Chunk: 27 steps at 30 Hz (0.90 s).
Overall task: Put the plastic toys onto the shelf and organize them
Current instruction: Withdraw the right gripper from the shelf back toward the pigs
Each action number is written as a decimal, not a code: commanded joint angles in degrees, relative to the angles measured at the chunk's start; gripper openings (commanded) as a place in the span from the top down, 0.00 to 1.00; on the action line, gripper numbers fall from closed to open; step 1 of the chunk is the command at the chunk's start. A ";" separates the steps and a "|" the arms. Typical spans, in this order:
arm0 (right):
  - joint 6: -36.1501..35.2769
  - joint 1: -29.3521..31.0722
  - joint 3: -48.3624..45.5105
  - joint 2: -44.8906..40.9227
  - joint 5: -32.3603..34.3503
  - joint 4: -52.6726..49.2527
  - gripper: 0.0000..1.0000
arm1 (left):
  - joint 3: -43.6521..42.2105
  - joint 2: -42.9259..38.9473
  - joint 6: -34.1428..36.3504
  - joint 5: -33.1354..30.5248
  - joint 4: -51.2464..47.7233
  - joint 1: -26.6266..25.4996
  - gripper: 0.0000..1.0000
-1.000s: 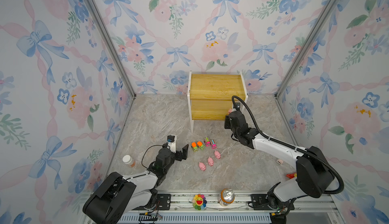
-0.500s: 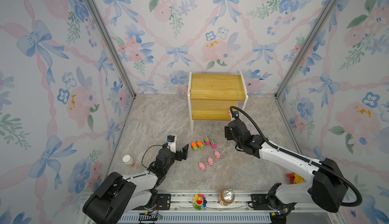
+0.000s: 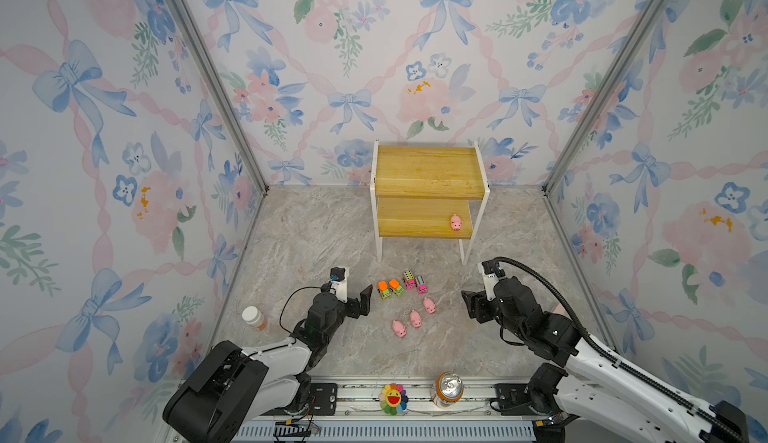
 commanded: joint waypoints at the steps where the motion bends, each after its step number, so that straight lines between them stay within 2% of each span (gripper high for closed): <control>1: 1.39 0.71 -4.05 1.91 -4.04 6.08 0.28 | 0.27 -1.20 -0.12 1.11 -0.70 -0.32 0.02; 10: 1.87 4.91 -9.23 12.77 -3.36 24.57 0.28 | -0.19 -2.49 -1.48 1.60 -2.39 -0.38 0.02; 19: -1.10 11.87 -1.50 29.78 -1.01 29.15 0.29 | -1.32 -3.68 -2.08 1.95 -2.66 -0.38 0.02; 27: -0.34 12.56 -1.23 32.43 0.15 31.48 0.29 | -1.14 -4.98 -1.27 1.75 -3.67 -0.38 0.02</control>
